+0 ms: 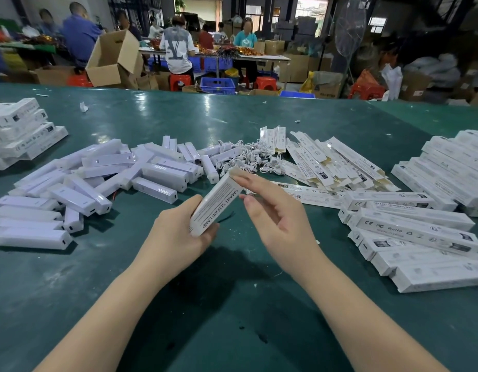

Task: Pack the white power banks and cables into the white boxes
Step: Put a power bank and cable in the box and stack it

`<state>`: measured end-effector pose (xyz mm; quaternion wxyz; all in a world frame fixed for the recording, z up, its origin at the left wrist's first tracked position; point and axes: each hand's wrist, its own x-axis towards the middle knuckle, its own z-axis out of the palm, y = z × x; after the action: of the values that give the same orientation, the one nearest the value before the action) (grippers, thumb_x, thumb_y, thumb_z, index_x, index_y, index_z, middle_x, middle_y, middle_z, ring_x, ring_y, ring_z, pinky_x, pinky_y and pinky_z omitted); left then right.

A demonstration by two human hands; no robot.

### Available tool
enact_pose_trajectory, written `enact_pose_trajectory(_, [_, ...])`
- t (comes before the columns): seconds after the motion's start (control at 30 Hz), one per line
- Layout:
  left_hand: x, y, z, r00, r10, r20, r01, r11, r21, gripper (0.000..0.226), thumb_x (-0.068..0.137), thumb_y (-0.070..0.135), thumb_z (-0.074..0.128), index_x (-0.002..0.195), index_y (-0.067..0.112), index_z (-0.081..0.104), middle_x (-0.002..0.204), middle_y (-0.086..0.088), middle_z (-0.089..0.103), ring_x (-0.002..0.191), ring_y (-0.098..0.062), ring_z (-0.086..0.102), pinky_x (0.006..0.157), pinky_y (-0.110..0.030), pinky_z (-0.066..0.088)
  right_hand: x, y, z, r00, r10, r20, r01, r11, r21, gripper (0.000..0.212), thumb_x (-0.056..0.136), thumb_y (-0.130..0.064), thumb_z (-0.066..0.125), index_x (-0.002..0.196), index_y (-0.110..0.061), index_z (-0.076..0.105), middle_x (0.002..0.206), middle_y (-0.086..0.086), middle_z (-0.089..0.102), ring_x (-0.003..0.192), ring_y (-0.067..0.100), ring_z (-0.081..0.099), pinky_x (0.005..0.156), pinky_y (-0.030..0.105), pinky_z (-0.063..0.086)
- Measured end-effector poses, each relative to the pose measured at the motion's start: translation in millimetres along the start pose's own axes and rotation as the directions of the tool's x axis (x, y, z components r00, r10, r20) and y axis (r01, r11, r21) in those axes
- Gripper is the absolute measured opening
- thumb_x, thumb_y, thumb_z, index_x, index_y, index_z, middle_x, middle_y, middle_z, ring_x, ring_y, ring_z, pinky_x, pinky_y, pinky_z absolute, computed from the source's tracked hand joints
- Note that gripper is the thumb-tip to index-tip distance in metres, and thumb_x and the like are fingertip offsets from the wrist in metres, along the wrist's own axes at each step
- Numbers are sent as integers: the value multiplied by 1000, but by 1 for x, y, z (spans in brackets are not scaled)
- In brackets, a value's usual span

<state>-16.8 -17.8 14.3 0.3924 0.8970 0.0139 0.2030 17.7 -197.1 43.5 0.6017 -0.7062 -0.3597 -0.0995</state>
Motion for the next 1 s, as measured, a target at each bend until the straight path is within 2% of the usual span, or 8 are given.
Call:
enact_pose_trajectory(0.1, [-1, 1, -1, 999, 51, 11, -50, 997, -53, 16, 82, 23, 69, 85, 25, 53, 70, 9, 60, 64, -12, 54, 59, -25, 46, -4, -1, 4, 993, -106, -50, 106, 994, -8, 35, 91, -3, 55, 125, -8, 63, 132, -1, 63, 127, 10, 55, 104, 29, 46])
enact_pose_trajectory(0.2, [-2, 0, -1, 998, 64, 24, -62, 996, -57, 17, 83, 24, 68, 84, 26, 51, 68, 11, 58, 60, -10, 50, 53, -18, 41, -5, -4, 6, 987, -103, -121, 109, 993, 42, 23, 93, -6, 56, 115, -12, 59, 117, -16, 66, 110, 8, 65, 95, 22, 49])
enact_pose_trajectory(0.27, [-2, 0, 1, 996, 74, 41, -72, 996, -44, 18, 84, 26, 67, 84, 26, 50, 68, 11, 57, 60, -9, 49, 52, -17, 40, -5, -5, 5, 984, -48, -174, 66, 993, 100, 23, 95, -12, 57, 118, -12, 57, 111, -23, 67, 97, 2, 67, 83, 14, 48])
enact_pose_trajectory(0.3, [-2, -1, 1, 995, 82, 49, -81, 996, -30, 19, 84, 27, 67, 83, 27, 48, 67, 11, 56, 59, -10, 48, 52, -19, 40, -4, -5, 4, 979, -10, -202, 41, 988, 148, 23, 96, -14, 59, 119, -15, 59, 109, -18, 71, 95, 3, 68, 81, 14, 49])
enact_pose_trajectory(0.37, [-2, -1, 3, 995, 83, 56, -84, 996, 3, 22, 84, 27, 67, 82, 26, 46, 67, 10, 54, 60, -12, 46, 54, -24, 41, -2, -6, 4, 968, 77, -240, -12, 965, 262, 21, 93, -12, 65, 113, -19, 67, 100, -3, 76, 95, 8, 71, 83, 18, 53])
enact_pose_trajectory(0.5, [-1, 1, 5, 998, 45, 45, -47, 998, 34, 22, 83, 29, 67, 82, 27, 46, 70, 12, 56, 64, -12, 49, 59, -32, 47, 3, -4, 4, 951, 216, -221, -105, 899, 424, 16, 90, -3, 68, 101, -10, 76, 92, 2, 77, 85, 10, 71, 76, 22, 57])
enact_pose_trajectory(0.73, [-1, 2, 5, 998, 35, 49, -37, 999, 36, 22, 83, 30, 67, 82, 26, 45, 71, 11, 57, 63, -13, 51, 60, -35, 49, 1, -4, 9, 948, 246, -200, -142, 893, 427, 15, 86, -21, 66, 96, -24, 77, 96, -3, 77, 92, 15, 70, 74, 24, 58])
enact_pose_trajectory(1.0, [-1, 6, 7, 999, 25, 25, -25, 1000, 18, 23, 83, 29, 67, 81, 22, 45, 68, 9, 55, 64, -17, 49, 59, -35, 46, -5, -3, 16, 944, 150, -293, -83, 970, 227, 24, 96, -10, 60, 106, -28, 73, 103, -6, 74, 90, 11, 68, 74, 18, 54])
